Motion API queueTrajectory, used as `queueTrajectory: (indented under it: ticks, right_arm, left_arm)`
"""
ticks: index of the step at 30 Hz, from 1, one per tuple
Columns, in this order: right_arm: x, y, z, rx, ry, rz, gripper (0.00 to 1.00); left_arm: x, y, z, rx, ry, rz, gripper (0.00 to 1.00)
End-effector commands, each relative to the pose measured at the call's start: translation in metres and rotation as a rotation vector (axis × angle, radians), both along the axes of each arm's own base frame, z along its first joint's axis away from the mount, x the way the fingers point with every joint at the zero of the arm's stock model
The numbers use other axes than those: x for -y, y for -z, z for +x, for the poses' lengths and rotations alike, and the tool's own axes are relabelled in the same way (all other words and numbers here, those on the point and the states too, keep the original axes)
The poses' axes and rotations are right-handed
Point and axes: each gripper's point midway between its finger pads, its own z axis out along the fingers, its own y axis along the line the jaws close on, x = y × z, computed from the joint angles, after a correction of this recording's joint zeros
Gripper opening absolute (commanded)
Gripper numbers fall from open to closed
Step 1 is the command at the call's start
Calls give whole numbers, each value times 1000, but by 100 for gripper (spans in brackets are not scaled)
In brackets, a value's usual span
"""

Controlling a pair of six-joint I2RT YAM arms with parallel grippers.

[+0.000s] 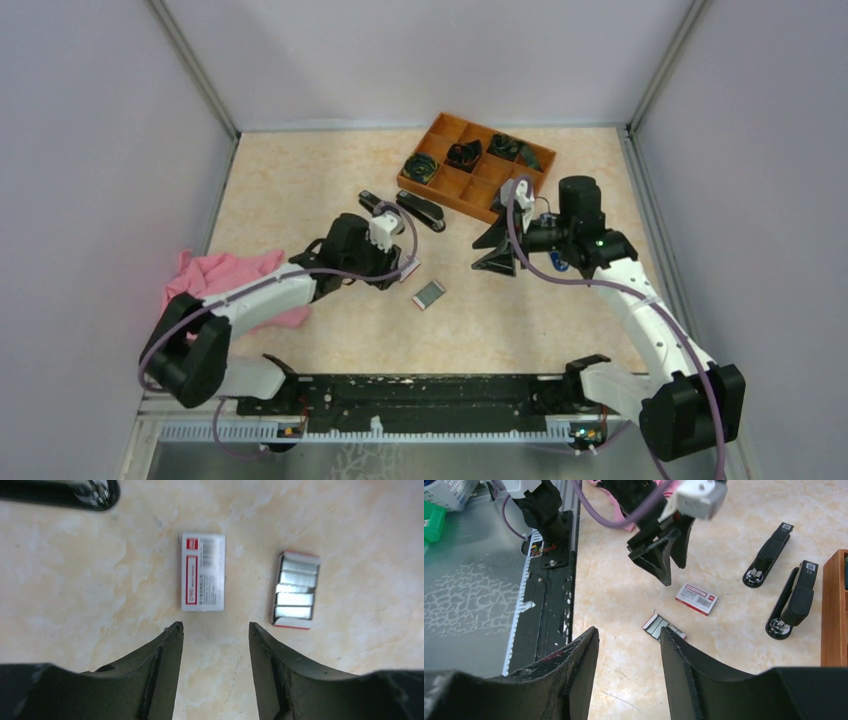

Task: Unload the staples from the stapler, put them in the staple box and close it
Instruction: Move the staple box to the center of the board, then adjust the staple box at the center of the board.

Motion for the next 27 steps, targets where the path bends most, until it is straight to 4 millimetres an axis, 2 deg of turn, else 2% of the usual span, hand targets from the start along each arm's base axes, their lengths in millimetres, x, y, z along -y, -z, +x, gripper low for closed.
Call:
queueTrajectory:
  ticks: [1,2,4,6,8,11,15,21,27]
  right_arm:
    - [0,-6,3,36,-14,24,49]
    - [1,-6,3,35,-13,24,49]
    - [2,-7,3,38,-7,24,49]
    - [3,-9,4,46,-2,26,49]
    - [4,-11,3,50,-2,29,49]
    - [5,-12,3,53,-1,33,49]
    - [5,-11,3,47,-2,34,49]
    - [5,-11,3,47,-3,35,49]
    - [5,-11,2,43,-6,37,49]
  left_arm:
    - [20,-68,10,105,-109,-261,57]
    - [29,-78,4,88,-93,-334,56]
    - [43,-84,-12,14,-65,-454,53]
    - [54,-82,-29,-74,-44,-564,45]
    - [60,-72,-42,-142,-48,-619,39]
    - [63,-50,-48,-167,-122,-589,36]
    - [66,-33,-41,-170,-219,-549,36]
    - [57,2,-17,-148,-332,-404,36]
    - [52,17,-7,-143,-363,-359,37]
